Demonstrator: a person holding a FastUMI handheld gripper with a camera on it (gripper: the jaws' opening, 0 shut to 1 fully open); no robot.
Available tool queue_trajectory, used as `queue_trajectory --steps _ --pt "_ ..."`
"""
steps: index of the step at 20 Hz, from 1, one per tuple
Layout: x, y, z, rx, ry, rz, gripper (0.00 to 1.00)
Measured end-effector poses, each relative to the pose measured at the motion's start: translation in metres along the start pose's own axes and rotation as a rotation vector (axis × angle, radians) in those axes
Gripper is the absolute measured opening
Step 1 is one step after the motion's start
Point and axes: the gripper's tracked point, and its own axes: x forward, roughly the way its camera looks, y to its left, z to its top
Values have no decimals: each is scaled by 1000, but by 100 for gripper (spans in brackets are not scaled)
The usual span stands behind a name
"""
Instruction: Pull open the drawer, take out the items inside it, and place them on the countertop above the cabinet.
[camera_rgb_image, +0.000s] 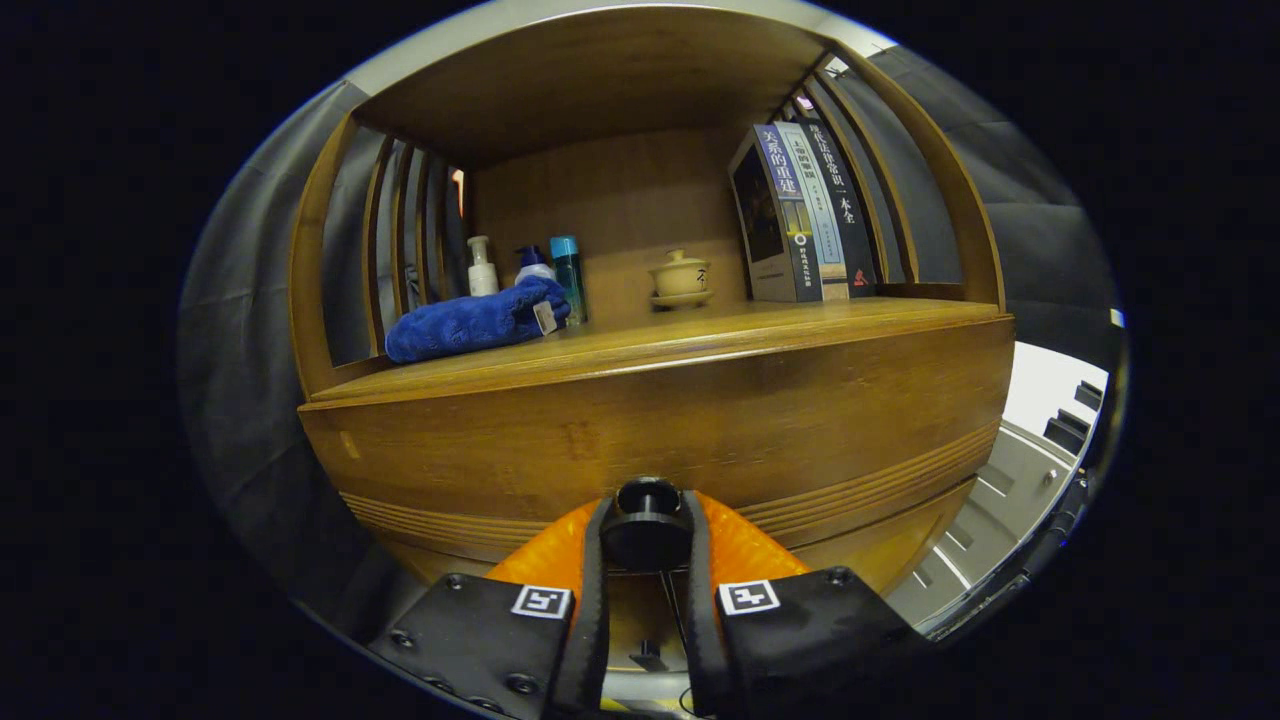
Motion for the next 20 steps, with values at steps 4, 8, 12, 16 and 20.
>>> queue_trajectory --steps 4,8,12,16,20 --pt "-32 0 -5 -15 -14 14 40" --pt "-64 1 -10 -20 -7 30 40" --pt "-93 4 -15 -23 7 50 40" --pt "-121 6 -22 2 51 63 40" --pt "-148 6 -27 -12 65 74 40"
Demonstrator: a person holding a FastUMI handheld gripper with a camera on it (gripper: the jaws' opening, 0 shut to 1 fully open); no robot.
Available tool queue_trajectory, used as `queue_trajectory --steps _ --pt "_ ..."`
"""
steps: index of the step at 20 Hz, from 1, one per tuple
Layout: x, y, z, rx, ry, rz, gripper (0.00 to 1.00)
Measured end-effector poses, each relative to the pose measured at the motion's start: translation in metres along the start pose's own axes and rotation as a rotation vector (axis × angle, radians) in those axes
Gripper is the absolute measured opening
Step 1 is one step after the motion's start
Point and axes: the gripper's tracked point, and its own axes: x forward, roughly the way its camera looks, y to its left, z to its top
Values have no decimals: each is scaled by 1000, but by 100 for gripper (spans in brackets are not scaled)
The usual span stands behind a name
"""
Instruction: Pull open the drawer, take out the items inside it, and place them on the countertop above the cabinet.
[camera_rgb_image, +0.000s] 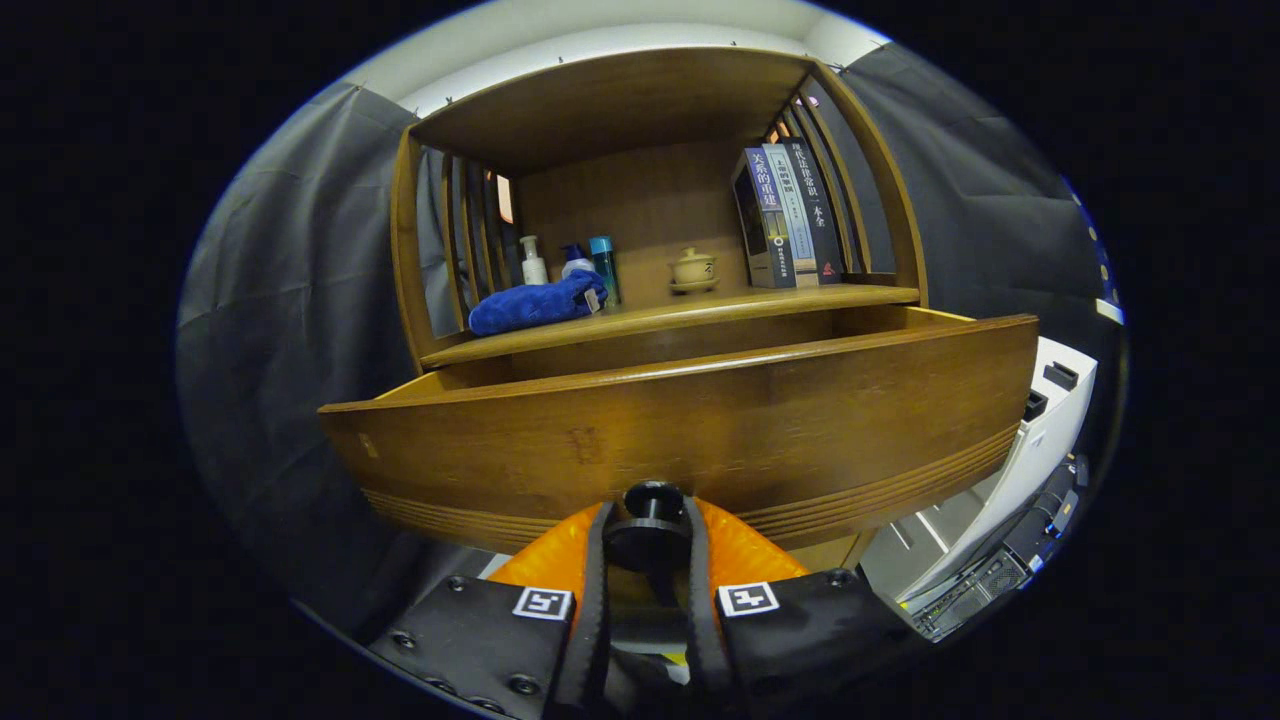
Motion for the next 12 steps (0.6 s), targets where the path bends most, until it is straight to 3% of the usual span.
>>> queue_trajectory --steps 12 --pt "-33 -1 -22 -51 24 3 40"
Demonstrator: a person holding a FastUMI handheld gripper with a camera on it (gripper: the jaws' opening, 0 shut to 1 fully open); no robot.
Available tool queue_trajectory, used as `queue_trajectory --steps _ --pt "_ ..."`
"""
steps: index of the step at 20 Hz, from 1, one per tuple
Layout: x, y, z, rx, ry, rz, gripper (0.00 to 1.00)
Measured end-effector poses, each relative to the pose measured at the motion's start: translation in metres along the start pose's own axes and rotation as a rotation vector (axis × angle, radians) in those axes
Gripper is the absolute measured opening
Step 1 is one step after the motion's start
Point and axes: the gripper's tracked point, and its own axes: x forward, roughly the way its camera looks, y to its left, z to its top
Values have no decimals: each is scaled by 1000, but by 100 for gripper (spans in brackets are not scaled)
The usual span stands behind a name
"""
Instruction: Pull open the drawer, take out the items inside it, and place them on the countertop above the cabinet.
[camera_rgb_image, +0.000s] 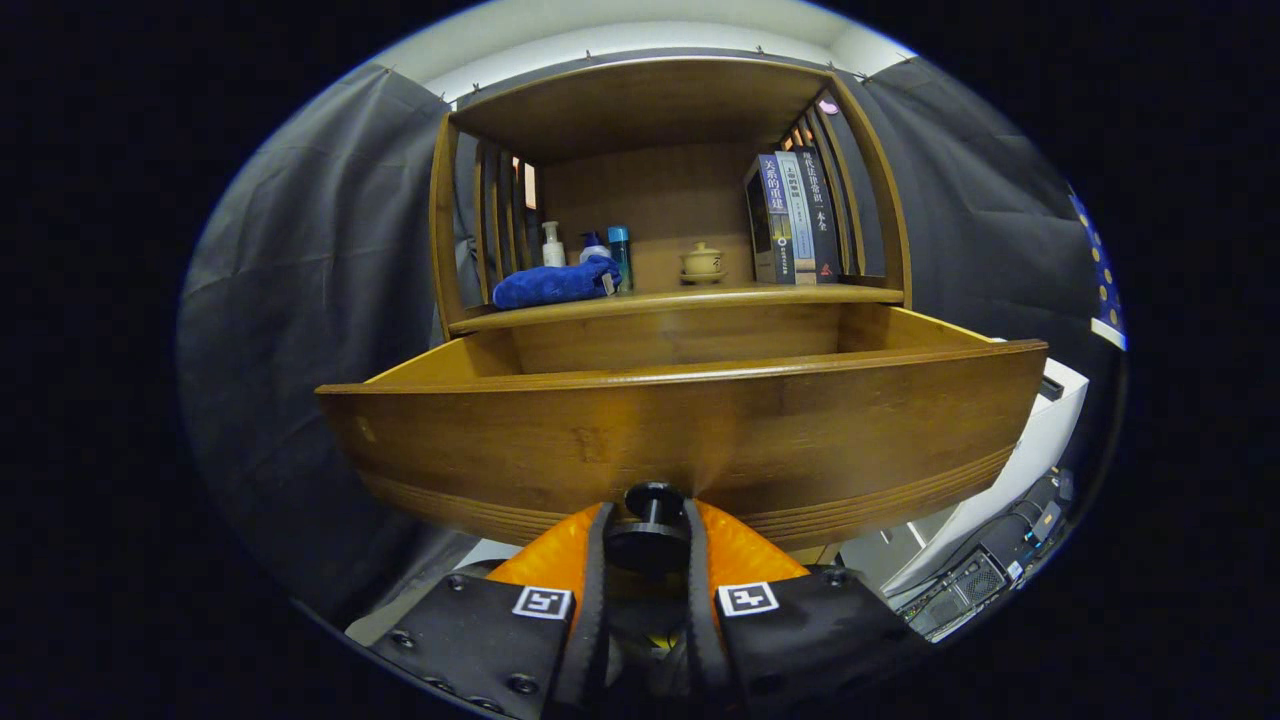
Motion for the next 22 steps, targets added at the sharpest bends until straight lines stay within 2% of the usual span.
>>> queue_trajectory --steps 22 --pt "6 -3 -4 -17 -12 -10 40"
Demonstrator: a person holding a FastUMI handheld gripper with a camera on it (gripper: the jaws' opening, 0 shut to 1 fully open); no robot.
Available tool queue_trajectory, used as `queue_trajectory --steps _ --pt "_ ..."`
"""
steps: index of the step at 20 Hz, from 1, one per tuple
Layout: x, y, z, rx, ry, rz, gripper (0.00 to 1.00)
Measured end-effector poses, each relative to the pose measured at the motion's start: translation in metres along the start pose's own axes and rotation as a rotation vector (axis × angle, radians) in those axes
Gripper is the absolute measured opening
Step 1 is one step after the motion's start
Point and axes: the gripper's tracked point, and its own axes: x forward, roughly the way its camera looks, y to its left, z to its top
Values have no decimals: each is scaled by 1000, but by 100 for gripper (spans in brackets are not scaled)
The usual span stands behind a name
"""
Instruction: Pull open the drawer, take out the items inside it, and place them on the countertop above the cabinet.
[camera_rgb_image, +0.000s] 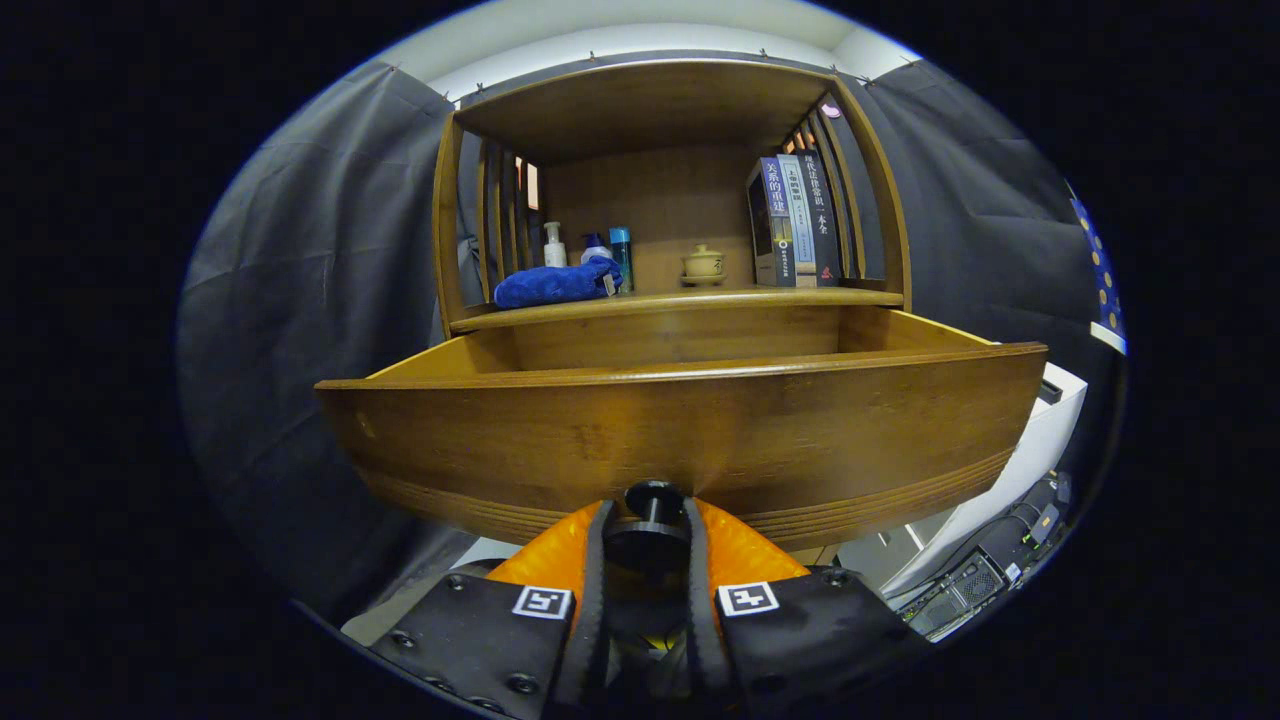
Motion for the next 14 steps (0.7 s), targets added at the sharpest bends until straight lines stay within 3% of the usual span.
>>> queue_trajectory --steps 14 --pt "2 0 -1 5 -15 15 40"
